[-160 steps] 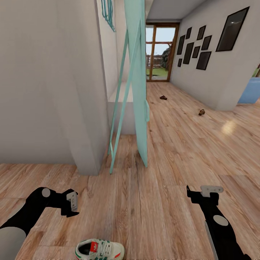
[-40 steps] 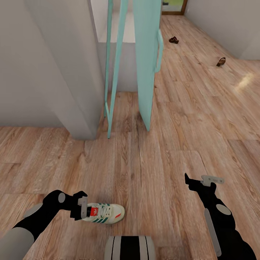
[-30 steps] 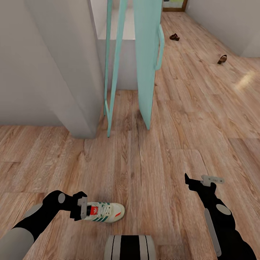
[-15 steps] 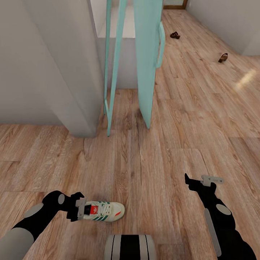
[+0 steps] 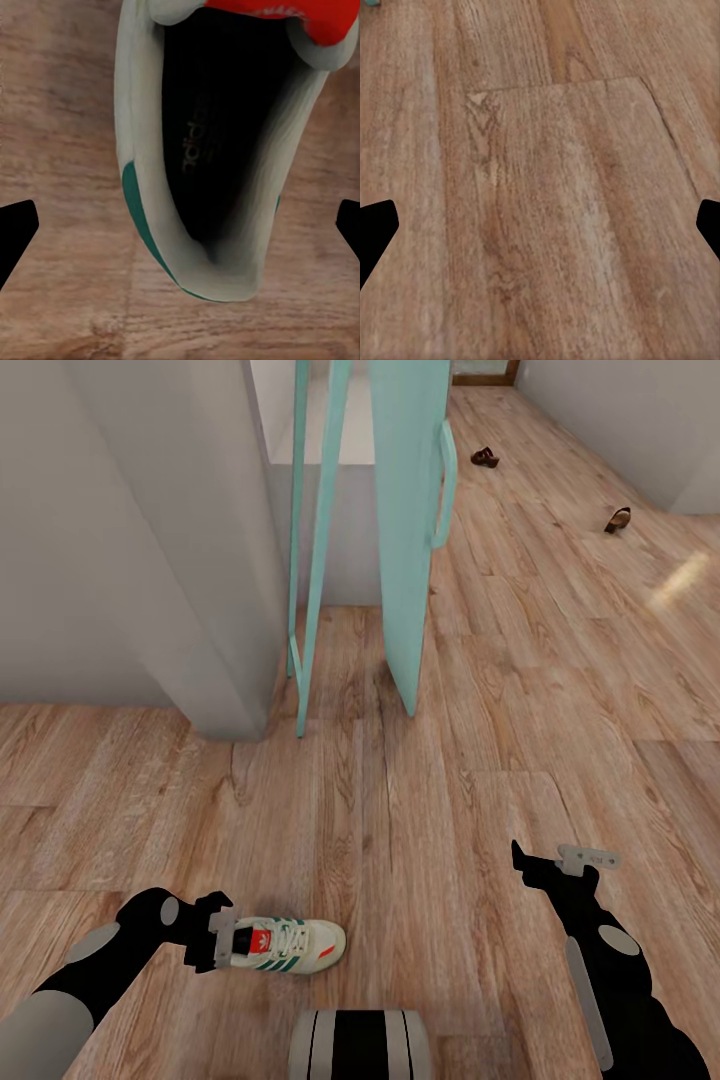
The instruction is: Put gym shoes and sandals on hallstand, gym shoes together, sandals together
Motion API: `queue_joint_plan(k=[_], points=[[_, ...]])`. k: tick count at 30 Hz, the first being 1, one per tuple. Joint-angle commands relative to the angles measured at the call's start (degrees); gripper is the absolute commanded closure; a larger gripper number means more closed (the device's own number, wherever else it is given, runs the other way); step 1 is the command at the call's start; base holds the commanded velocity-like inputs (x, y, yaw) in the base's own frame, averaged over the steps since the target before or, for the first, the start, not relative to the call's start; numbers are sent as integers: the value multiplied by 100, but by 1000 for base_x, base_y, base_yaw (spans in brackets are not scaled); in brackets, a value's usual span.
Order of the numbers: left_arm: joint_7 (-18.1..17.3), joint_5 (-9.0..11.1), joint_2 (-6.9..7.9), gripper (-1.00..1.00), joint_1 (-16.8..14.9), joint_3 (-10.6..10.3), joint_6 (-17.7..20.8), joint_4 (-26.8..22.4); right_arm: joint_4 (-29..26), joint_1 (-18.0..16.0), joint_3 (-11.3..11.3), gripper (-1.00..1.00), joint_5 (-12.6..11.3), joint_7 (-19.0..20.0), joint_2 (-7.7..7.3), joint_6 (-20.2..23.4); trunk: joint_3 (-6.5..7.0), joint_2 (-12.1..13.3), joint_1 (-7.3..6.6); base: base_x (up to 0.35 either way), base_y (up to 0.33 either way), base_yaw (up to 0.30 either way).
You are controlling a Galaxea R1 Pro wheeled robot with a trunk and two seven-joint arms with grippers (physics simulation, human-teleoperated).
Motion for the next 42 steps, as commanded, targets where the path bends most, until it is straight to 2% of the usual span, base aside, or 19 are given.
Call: queue_joint_plan(k=[1,9,16,26,36,42], points=[[-11,-27,4,-100,-2,-7,-10,-9,-7,-2,-2,-100,5,5,0,34,-4,-2,-1,0,0,0],[23,-32,4,-100,-2,15,-11,-58,-8,-2,1,-100,5,5,0,35,-37,-2,-1,0,0,0],[245,-26,-3,-100,-3,-9,-22,-78,-6,-2,4,-100,5,5,0,36,-54,-2,-1,0,0,0],[286,-8,-13,-100,-2,-21,-27,-55,-5,-2,7,-100,5,5,0,36,-56,-2,-1,0,0,0],[289,-23,-201,-100,-2,-31,-36,-31,-5,-2,1,-100,5,5,0,36,-56,-2,-1,0,0,0],[289,-38,-249,-100,-4,-33,-36,-28,-6,-2,3,-100,5,5,0,36,-56,-2,-1,0,0,0]])
